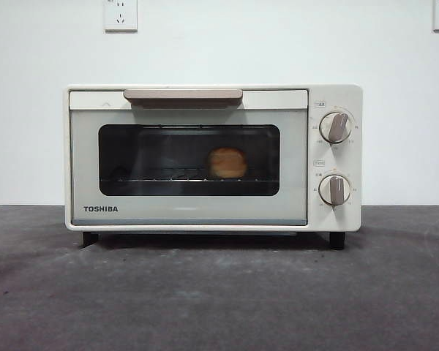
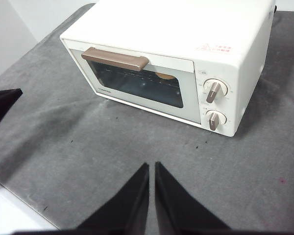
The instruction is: The left arm flap open the oven, the right arm pick bread and place it into oven, the left arm flap close the oven
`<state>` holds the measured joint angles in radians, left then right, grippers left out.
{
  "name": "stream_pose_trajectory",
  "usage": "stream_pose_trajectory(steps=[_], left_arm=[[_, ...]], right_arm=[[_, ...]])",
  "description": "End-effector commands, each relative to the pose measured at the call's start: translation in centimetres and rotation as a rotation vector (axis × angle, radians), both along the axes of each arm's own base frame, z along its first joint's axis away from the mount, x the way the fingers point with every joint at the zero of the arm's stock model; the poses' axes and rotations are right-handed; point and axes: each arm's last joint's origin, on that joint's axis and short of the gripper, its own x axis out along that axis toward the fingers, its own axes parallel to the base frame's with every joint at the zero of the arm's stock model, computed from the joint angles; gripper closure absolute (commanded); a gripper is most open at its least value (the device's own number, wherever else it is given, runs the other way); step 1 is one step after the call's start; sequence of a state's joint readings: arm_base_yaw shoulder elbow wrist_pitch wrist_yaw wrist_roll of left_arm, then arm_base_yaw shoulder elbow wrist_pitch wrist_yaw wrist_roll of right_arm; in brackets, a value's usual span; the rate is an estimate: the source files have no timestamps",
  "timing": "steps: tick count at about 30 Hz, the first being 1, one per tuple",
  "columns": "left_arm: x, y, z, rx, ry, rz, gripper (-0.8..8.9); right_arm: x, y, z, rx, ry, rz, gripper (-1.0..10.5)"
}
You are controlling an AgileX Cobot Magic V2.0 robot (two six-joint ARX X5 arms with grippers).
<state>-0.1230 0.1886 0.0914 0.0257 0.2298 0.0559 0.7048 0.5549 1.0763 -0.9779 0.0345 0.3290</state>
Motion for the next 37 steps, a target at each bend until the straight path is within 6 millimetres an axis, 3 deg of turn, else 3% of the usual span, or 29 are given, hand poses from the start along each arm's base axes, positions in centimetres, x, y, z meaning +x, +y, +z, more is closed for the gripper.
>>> stream_pose_trajectory(steps=[1,13,37], left_arm=[[-0.2,0.2,-1.5,-0.053,-0.037,0.054,7.98],[-0.9,1.3,-3.2,-0.017,0.108,0.297,7.97],[-0.9,1.6,-3.3,-0.003,0.114,0.319,7.97]], right_arm=[[-0.1,0.0,0.6,0.01,-0.024,0.006,9.3],[-0.1,0.0,0.6,0.01,-0.025,0.006,9.3],[-0.1,0.0,0.6,0.01,-0.025,0.006,9.3]])
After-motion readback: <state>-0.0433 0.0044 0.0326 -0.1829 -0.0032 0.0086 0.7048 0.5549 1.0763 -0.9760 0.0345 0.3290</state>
